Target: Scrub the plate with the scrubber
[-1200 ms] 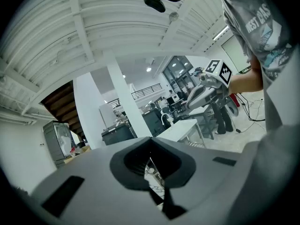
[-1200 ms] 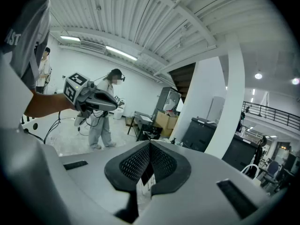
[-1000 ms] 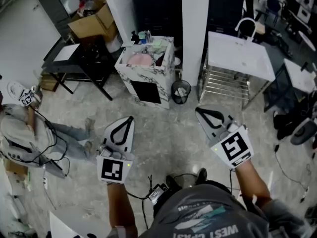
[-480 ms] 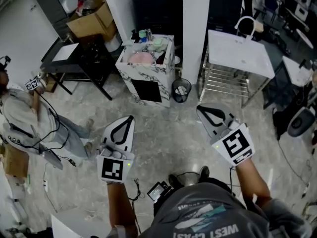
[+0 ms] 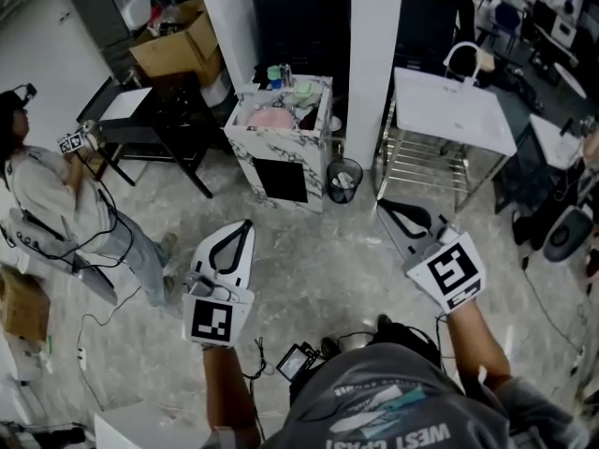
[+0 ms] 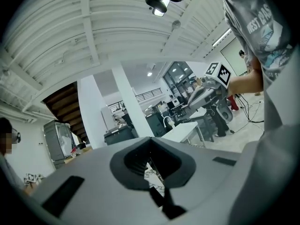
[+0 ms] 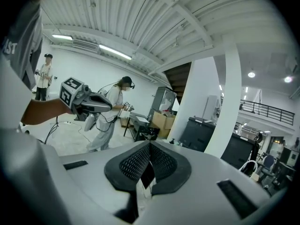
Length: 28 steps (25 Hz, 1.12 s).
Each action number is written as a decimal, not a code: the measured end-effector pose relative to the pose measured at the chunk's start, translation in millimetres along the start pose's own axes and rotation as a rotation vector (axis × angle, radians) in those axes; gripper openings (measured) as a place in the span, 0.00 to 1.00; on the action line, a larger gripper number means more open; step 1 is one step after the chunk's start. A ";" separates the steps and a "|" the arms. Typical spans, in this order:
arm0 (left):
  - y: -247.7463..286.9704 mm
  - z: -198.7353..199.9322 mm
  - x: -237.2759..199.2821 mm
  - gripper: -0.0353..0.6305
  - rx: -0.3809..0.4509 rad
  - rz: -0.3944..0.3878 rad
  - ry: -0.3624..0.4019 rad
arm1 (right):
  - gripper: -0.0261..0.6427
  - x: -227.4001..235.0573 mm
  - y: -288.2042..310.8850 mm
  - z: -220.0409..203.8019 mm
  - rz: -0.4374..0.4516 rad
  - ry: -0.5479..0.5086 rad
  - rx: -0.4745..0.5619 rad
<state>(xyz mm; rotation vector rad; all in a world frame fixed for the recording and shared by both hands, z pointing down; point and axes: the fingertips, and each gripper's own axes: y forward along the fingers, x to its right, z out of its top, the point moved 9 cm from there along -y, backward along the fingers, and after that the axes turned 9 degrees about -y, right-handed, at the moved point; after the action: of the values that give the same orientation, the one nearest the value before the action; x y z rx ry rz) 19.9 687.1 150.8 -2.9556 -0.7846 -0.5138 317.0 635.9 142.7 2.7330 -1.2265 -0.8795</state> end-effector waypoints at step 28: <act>196.6 -13.7 -47.1 0.05 -0.135 0.109 -0.024 | 0.08 182.3 142.1 -97.5 0.116 0.062 0.076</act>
<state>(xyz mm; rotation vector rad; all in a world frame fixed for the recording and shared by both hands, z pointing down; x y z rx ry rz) 73.3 491.8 157.2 -3.1115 -0.6092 -0.5466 366.0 391.4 170.1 2.6907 -1.4182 -0.7462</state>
